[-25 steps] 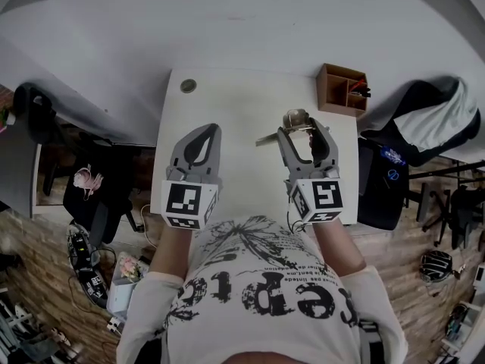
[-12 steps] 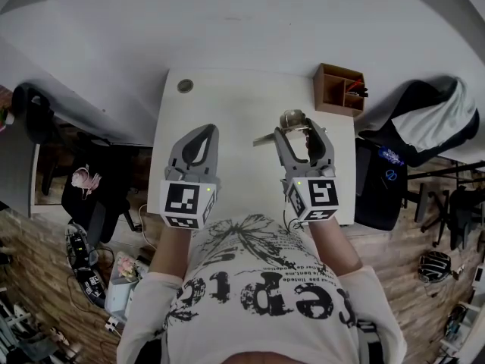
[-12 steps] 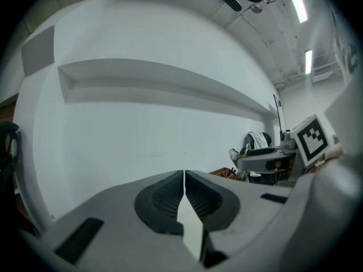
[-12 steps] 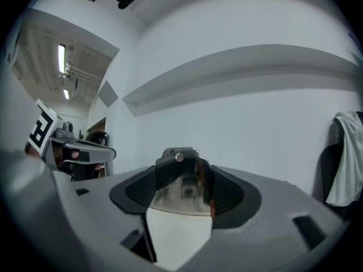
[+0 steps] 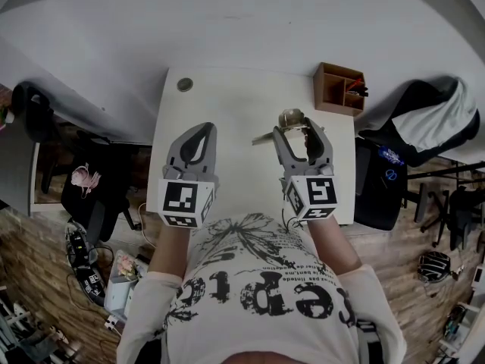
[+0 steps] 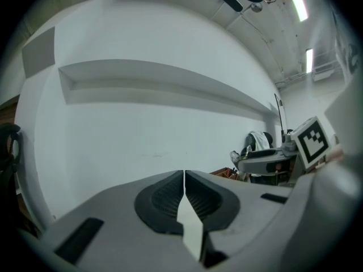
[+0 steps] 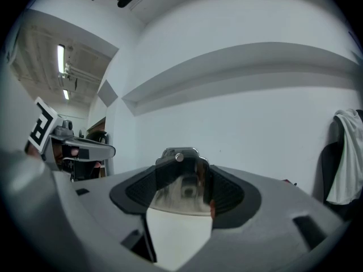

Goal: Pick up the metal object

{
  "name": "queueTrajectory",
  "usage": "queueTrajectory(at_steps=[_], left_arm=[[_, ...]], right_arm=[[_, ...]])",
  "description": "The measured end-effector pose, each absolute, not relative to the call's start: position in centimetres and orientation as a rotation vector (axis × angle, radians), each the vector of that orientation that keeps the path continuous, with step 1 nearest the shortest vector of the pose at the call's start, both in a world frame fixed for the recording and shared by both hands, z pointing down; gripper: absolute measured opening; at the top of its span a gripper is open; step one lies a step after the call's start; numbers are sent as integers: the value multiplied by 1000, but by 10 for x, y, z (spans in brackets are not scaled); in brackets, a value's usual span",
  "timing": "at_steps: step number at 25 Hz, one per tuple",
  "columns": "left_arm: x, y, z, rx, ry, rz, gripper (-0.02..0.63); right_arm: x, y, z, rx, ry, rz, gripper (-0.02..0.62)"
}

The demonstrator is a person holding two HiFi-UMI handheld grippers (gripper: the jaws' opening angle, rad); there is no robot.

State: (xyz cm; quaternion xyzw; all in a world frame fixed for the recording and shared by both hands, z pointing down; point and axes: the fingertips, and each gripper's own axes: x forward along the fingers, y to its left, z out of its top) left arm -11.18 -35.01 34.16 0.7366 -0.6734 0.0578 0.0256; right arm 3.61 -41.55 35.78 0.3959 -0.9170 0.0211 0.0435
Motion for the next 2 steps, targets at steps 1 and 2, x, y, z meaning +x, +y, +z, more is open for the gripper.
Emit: queueTrajectory(at_steps=[1,2], left_arm=[[-111,-351,342,2278,-2079,181,11],[-110,-351,343,2278,-2077,183,11]], right_arm=[[36,-416,358,1210,-2804,68,278],[36,-417,359,1211,-2805,71,278]])
